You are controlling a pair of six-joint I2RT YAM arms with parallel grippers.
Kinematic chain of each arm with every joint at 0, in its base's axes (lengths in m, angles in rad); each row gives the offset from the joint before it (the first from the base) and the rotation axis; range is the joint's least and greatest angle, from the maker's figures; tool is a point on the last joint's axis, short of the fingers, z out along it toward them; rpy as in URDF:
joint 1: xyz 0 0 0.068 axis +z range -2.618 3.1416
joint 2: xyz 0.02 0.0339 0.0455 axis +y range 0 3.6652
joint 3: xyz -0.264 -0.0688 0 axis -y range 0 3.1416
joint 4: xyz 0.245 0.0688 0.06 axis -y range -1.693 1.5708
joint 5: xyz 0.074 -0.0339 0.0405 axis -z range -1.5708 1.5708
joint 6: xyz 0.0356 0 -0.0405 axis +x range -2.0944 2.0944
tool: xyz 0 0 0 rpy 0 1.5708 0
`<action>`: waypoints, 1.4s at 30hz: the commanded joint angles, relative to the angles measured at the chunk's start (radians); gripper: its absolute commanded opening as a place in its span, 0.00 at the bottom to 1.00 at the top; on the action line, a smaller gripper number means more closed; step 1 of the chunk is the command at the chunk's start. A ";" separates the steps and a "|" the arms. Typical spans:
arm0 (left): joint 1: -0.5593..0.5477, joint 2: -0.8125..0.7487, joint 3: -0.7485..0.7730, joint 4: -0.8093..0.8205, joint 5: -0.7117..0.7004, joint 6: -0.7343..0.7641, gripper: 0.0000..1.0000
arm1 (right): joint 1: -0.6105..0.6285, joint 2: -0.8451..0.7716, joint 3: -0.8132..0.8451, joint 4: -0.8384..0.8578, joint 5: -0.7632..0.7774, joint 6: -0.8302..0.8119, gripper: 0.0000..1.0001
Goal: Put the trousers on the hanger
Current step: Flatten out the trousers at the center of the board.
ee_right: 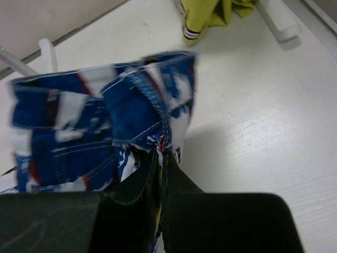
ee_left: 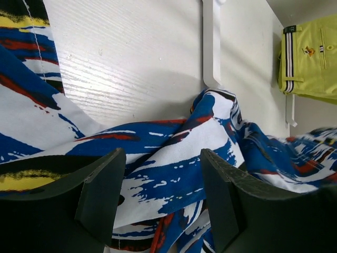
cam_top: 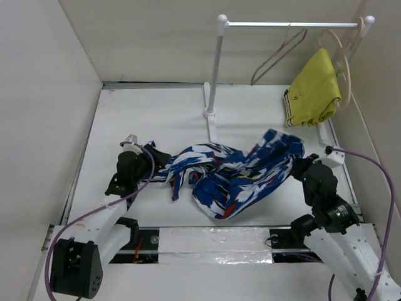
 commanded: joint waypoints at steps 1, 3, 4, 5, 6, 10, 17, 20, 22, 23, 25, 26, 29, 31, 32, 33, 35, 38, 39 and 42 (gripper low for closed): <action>-0.002 -0.040 0.028 0.002 0.005 0.028 0.56 | -0.026 -0.001 0.013 -0.109 0.013 0.113 0.00; -0.002 -0.080 0.029 -0.040 -0.042 0.033 0.56 | -0.026 0.000 0.051 -0.158 0.018 0.144 0.00; -0.002 -0.095 0.031 -0.066 -0.063 0.034 0.56 | -0.026 -0.010 0.066 -0.176 0.027 0.150 0.00; -0.002 -0.123 0.037 -0.115 -0.082 0.034 0.56 | -0.026 -0.016 0.080 -0.193 0.038 0.149 0.00; -0.002 -0.135 0.035 -0.133 -0.116 0.034 0.56 | -0.026 -0.025 0.115 -0.221 0.053 0.147 0.00; -0.053 -0.183 0.040 -0.187 -0.234 0.010 0.57 | -0.026 -0.089 0.212 -0.282 0.055 0.129 0.11; -0.062 -0.212 0.066 -0.284 -0.344 -0.030 0.59 | -0.026 -0.166 0.339 -0.301 0.171 -0.056 0.77; -0.062 -0.230 0.058 -0.359 -0.409 -0.062 0.60 | -0.026 -0.090 0.344 -0.212 0.028 -0.183 0.79; -0.062 -0.235 0.049 -0.377 -0.455 -0.090 0.61 | -0.026 0.067 0.338 -0.134 -0.239 -0.245 0.68; -0.062 -0.236 0.047 -0.405 -0.467 -0.099 0.61 | -0.026 0.132 0.338 -0.137 -0.319 -0.238 0.26; -0.062 -0.238 0.054 -0.454 -0.522 -0.139 0.61 | -0.001 0.233 0.256 -0.025 -0.543 -0.273 0.00; -0.062 -0.249 0.061 -0.513 -0.547 -0.154 0.61 | 0.034 0.304 0.225 0.007 -0.581 -0.270 0.00; -0.093 -0.301 0.049 -0.586 -0.646 -0.242 0.58 | 0.112 0.370 0.117 0.141 -0.599 -0.275 0.00; -0.093 -0.328 0.052 -0.623 -0.671 -0.271 0.58 | 0.207 0.389 0.096 0.161 -0.501 -0.266 0.01; -0.093 -0.330 0.054 -0.637 -0.671 -0.283 0.58 | 0.207 0.389 0.093 0.161 -0.482 -0.264 0.06; -0.093 -0.330 0.054 -0.643 -0.674 -0.292 0.58 | 0.235 0.398 0.091 0.165 -0.468 -0.262 0.12; -0.093 -0.309 0.052 -0.641 -0.673 -0.305 0.59 | 0.246 0.408 0.080 0.167 -0.448 -0.249 0.36; -0.093 -0.215 0.083 -0.666 -0.671 -0.308 0.61 | 0.246 0.434 0.035 0.155 -0.405 -0.230 0.63; -0.093 -0.192 0.090 -0.672 -0.665 -0.309 0.61 | 0.235 0.440 0.021 0.176 -0.419 -0.238 0.64; -0.093 -0.128 0.089 -0.654 -0.624 -0.303 0.61 | 0.224 0.467 0.004 0.196 -0.520 -0.250 0.65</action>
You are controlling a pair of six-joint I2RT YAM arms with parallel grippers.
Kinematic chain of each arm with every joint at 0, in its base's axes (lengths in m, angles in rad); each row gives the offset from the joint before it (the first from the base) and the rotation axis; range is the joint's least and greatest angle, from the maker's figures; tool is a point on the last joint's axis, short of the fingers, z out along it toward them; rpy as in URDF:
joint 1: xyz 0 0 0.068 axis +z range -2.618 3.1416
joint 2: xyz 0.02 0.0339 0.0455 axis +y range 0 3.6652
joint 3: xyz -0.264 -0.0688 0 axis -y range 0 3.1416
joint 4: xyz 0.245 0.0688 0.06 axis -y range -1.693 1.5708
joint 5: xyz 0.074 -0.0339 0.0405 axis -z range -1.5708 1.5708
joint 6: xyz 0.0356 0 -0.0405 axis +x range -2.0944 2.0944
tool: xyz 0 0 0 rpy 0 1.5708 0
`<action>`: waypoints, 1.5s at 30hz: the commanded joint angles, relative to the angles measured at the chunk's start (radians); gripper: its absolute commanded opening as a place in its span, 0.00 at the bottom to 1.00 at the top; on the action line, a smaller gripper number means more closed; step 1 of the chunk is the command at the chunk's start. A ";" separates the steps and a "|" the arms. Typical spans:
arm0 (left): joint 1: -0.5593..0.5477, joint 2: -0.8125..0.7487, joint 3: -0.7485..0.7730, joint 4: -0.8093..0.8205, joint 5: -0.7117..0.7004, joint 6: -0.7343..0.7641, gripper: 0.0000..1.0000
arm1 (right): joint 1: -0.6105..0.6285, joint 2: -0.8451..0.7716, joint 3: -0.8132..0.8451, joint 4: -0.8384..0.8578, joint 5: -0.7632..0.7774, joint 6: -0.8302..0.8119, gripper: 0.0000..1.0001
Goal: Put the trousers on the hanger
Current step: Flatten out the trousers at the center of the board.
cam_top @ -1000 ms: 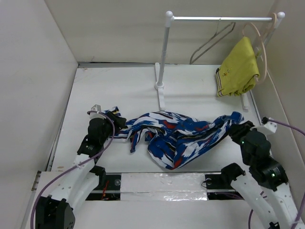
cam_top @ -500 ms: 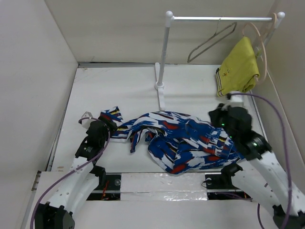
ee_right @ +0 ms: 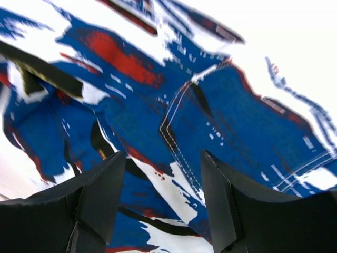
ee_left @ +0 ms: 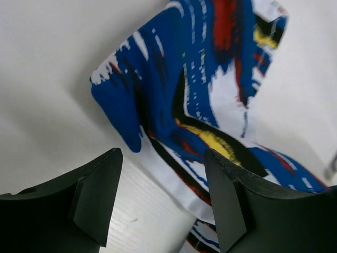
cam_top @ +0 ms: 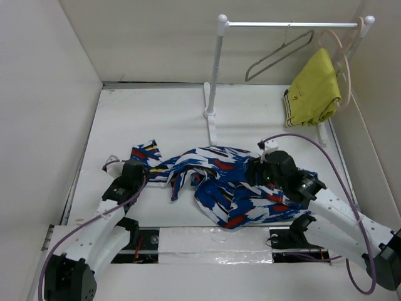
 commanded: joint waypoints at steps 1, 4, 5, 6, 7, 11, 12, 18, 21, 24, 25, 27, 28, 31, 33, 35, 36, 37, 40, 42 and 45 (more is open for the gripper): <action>-0.003 0.050 0.032 -0.012 0.015 -0.016 0.61 | -0.007 0.039 -0.014 0.066 -0.090 -0.010 0.65; -0.003 0.115 0.029 -0.002 0.066 -0.015 0.62 | -0.007 0.077 -0.011 0.048 -0.139 -0.007 0.63; -0.003 0.160 0.021 0.021 0.083 -0.011 0.62 | -0.007 0.099 -0.014 0.051 -0.141 -0.010 0.63; -0.003 0.187 0.018 0.026 0.092 -0.011 0.62 | 0.002 0.107 -0.017 0.065 -0.171 -0.010 0.63; -0.003 0.216 0.018 0.028 0.088 -0.021 0.62 | 0.002 0.114 -0.020 0.069 -0.178 -0.010 0.63; -0.003 0.276 0.046 0.061 0.039 -0.031 0.48 | 0.011 0.148 -0.020 0.060 -0.158 0.007 0.63; -0.003 0.262 0.043 0.084 0.029 -0.034 0.44 | 0.011 0.156 -0.019 0.048 -0.153 0.016 0.63; -0.003 0.132 0.040 0.282 0.009 0.005 0.08 | 0.020 0.166 -0.027 0.007 -0.123 0.068 0.64; -0.003 0.141 0.082 0.310 -0.030 0.025 0.00 | 0.031 0.165 -0.022 -0.019 -0.069 0.109 0.65; -0.003 0.147 0.138 0.305 -0.050 0.033 0.00 | 0.040 0.182 -0.010 -0.059 -0.011 0.148 0.65; -0.003 0.138 0.147 0.313 -0.049 0.032 0.00 | 0.052 0.186 0.002 -0.071 0.027 0.160 0.65; -0.003 0.100 0.174 0.336 -0.038 0.036 0.00 | 0.077 0.183 0.013 -0.108 0.069 0.201 0.65; -0.003 0.071 0.190 0.346 -0.041 0.038 0.00 | 0.077 0.177 0.010 -0.107 0.084 0.211 0.65; -0.003 0.040 0.221 0.382 -0.061 0.036 0.00 | 0.077 0.188 0.013 -0.119 0.138 0.231 0.62; -0.003 0.024 0.262 0.391 -0.066 0.033 0.00 | 0.077 0.218 0.016 -0.104 0.181 0.254 0.59; -0.003 0.014 0.287 0.412 -0.073 0.030 0.00 | 0.077 0.269 0.030 -0.090 0.250 0.255 0.49; -0.003 0.009 0.288 0.422 -0.081 0.029 0.00 | 0.077 0.269 0.042 -0.095 0.261 0.252 0.45; -0.003 0.004 0.291 0.431 -0.084 0.022 0.00 | 0.077 0.310 0.056 -0.110 0.300 0.257 0.39; -0.003 -0.014 0.325 0.426 -0.122 0.033 0.00 | 0.077 0.321 0.110 -0.150 0.362 0.263 0.04; -0.003 -0.037 0.333 0.451 -0.159 0.041 0.00 | 0.086 0.288 0.151 -0.188 0.434 0.248 0.00; -0.003 -0.023 0.339 0.504 -0.179 0.053 0.00 | 0.059 0.203 0.177 -0.152 0.509 0.146 0.00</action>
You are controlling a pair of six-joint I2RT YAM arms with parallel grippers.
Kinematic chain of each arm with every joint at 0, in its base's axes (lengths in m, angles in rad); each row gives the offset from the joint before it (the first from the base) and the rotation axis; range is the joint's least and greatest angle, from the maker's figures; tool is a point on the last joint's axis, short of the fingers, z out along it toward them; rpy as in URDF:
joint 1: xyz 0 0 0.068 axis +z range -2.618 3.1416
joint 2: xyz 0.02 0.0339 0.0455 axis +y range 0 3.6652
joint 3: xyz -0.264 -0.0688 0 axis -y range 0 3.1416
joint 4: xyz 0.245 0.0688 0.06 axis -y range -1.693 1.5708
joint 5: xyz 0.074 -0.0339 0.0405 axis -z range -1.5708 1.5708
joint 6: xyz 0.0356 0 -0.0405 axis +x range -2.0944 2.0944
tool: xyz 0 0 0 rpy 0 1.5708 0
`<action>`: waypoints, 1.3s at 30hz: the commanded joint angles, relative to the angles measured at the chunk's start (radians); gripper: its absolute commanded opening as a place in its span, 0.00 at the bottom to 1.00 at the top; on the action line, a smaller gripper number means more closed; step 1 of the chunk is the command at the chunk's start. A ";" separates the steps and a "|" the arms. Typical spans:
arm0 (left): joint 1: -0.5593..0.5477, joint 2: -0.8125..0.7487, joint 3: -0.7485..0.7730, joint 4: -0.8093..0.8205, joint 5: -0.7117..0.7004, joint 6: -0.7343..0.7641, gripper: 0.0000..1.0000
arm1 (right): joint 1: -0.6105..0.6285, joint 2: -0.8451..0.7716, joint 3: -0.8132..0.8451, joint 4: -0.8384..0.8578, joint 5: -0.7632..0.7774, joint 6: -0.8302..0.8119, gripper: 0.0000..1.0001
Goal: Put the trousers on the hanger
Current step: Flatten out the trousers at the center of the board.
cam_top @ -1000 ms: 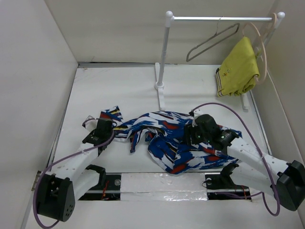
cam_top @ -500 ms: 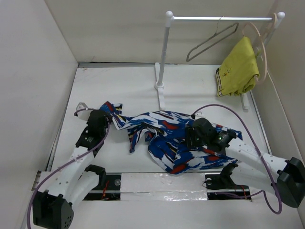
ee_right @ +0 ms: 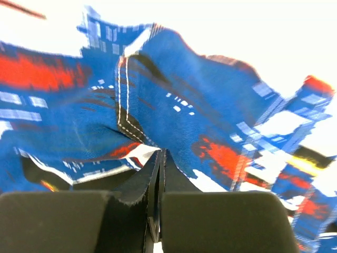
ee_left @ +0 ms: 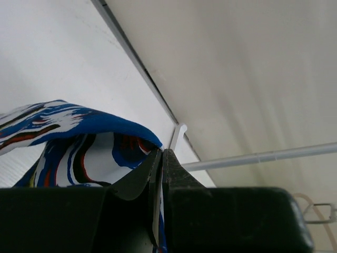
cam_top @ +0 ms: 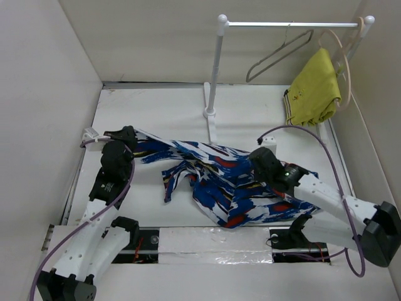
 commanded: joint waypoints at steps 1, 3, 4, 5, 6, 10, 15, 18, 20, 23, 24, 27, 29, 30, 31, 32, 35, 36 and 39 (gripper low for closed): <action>-0.002 0.010 0.065 0.120 -0.066 0.019 0.00 | -0.043 -0.086 0.098 0.032 0.164 -0.108 0.00; -0.002 0.071 0.074 0.166 -0.083 0.021 0.00 | -0.129 -0.072 0.127 0.106 0.156 -0.191 0.00; -0.002 0.100 0.079 0.186 -0.100 0.022 0.00 | -0.152 -0.060 0.148 0.144 0.150 -0.217 0.00; -0.002 0.128 0.090 0.194 -0.120 0.022 0.00 | -0.178 -0.043 0.155 0.184 0.142 -0.243 0.00; -0.002 0.190 0.125 0.195 -0.158 0.030 0.00 | -0.236 0.007 0.167 0.282 0.131 -0.288 0.00; -0.002 0.333 0.217 0.188 -0.264 0.056 0.00 | -0.371 0.167 0.225 0.517 0.136 -0.375 0.00; 0.007 0.503 0.294 0.217 -0.329 0.103 0.00 | -0.453 0.406 0.373 0.750 0.058 -0.426 0.01; 0.007 0.583 0.314 0.206 -0.318 0.105 0.05 | -0.464 0.538 0.447 0.767 0.055 -0.428 0.09; 0.018 0.610 0.323 0.194 -0.303 0.107 0.10 | -0.464 0.589 0.483 0.795 0.048 -0.443 0.28; 0.028 0.631 0.318 0.194 -0.300 0.116 0.11 | -0.474 0.602 0.524 0.778 0.026 -0.440 0.47; 0.028 0.636 0.324 0.198 -0.295 0.122 0.11 | -0.474 0.591 0.532 0.730 0.021 -0.416 0.51; 0.041 0.660 0.349 0.203 -0.281 0.146 0.17 | -0.474 0.502 0.474 0.662 -0.048 -0.370 0.53; 0.041 0.682 0.374 0.177 -0.286 0.163 0.26 | -0.416 0.426 0.327 0.690 -0.098 -0.348 0.44; 0.041 0.699 0.398 0.136 -0.277 0.162 0.28 | -0.395 0.351 0.276 0.739 -0.123 -0.339 0.38; 0.041 0.703 0.403 0.113 -0.272 0.154 0.28 | -0.369 0.317 0.229 0.763 -0.146 -0.334 0.29; 0.041 0.702 0.401 0.097 -0.263 0.148 0.28 | -0.320 0.287 0.187 0.778 -0.180 -0.330 0.06; 0.019 0.664 0.325 0.079 -0.240 0.101 0.22 | -0.214 0.182 0.086 0.751 -0.235 -0.294 0.00; 0.019 0.636 0.261 0.077 -0.217 0.085 0.20 | -0.183 0.157 0.045 0.764 -0.243 -0.293 0.00; 0.019 0.601 0.136 0.079 -0.185 0.051 0.18 | -0.085 0.077 0.001 0.769 -0.243 -0.293 0.00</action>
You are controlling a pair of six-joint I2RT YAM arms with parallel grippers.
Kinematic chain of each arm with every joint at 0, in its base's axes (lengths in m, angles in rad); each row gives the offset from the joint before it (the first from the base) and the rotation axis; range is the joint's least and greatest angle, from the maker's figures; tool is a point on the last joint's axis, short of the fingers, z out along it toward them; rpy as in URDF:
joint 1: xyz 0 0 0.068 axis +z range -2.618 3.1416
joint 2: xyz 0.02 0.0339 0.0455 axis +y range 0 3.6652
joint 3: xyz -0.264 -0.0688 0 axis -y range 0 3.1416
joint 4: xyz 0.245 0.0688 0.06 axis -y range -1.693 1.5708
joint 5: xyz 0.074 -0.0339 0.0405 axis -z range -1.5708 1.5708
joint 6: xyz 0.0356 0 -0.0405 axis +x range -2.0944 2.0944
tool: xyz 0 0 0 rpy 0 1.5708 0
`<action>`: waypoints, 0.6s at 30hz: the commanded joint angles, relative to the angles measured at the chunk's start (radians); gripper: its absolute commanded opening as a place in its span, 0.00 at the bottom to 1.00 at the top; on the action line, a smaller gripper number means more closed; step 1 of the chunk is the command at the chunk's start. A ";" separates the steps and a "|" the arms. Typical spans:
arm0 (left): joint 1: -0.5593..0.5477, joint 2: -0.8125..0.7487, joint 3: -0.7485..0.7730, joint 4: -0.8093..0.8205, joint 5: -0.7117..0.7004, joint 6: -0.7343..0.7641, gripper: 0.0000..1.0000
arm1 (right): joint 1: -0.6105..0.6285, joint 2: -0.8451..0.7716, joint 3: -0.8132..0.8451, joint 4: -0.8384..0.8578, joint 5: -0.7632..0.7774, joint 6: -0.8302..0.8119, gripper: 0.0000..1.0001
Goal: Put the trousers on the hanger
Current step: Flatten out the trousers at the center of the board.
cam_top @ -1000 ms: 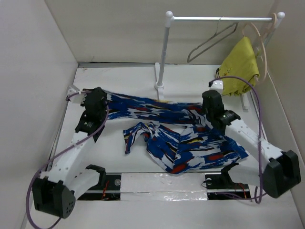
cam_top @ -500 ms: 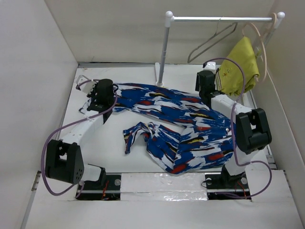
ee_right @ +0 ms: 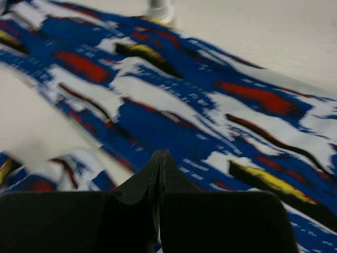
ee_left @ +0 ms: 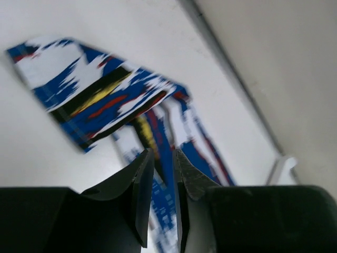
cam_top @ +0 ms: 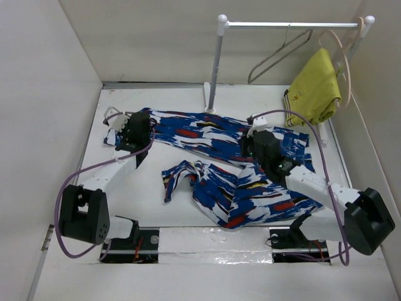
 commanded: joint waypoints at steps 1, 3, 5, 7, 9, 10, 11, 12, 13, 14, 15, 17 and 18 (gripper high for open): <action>-0.003 -0.052 -0.118 -0.046 0.029 -0.044 0.18 | 0.073 -0.077 -0.052 0.062 -0.049 0.019 0.00; 0.029 -0.020 -0.146 -0.065 0.053 -0.052 0.22 | 0.101 -0.099 -0.062 0.064 -0.075 0.013 0.00; 0.041 0.026 -0.131 -0.086 0.060 -0.050 0.26 | 0.101 -0.100 -0.071 0.061 -0.091 0.002 0.00; 0.076 0.126 -0.062 -0.151 0.041 -0.061 0.32 | 0.101 -0.100 -0.082 0.083 -0.091 -0.006 0.00; 0.098 0.225 0.033 -0.160 0.102 -0.006 0.33 | 0.101 -0.109 -0.097 0.099 -0.108 -0.007 0.01; 0.112 0.259 0.067 -0.181 0.113 0.014 0.33 | 0.101 -0.114 -0.105 0.108 -0.117 -0.007 0.02; 0.112 0.290 0.105 -0.209 0.124 0.029 0.34 | 0.101 -0.120 -0.115 0.108 -0.132 -0.006 0.05; 0.121 0.353 0.179 -0.261 0.148 0.046 0.34 | 0.101 -0.126 -0.120 0.105 -0.135 -0.007 0.06; 0.121 0.385 0.213 -0.293 0.155 0.059 0.34 | 0.101 -0.141 -0.126 0.108 -0.134 -0.007 0.07; 0.130 0.414 0.248 -0.325 0.159 0.075 0.33 | 0.101 -0.151 -0.132 0.113 -0.123 -0.006 0.09; 0.130 0.460 0.277 -0.385 0.164 0.079 0.33 | 0.101 -0.160 -0.143 0.119 -0.118 -0.006 0.10; 0.130 0.482 0.314 -0.416 0.169 0.083 0.33 | 0.101 -0.183 -0.149 0.122 -0.120 -0.004 0.12; 0.130 0.473 0.311 -0.418 0.173 0.085 0.33 | 0.101 -0.189 -0.149 0.120 -0.123 -0.006 0.12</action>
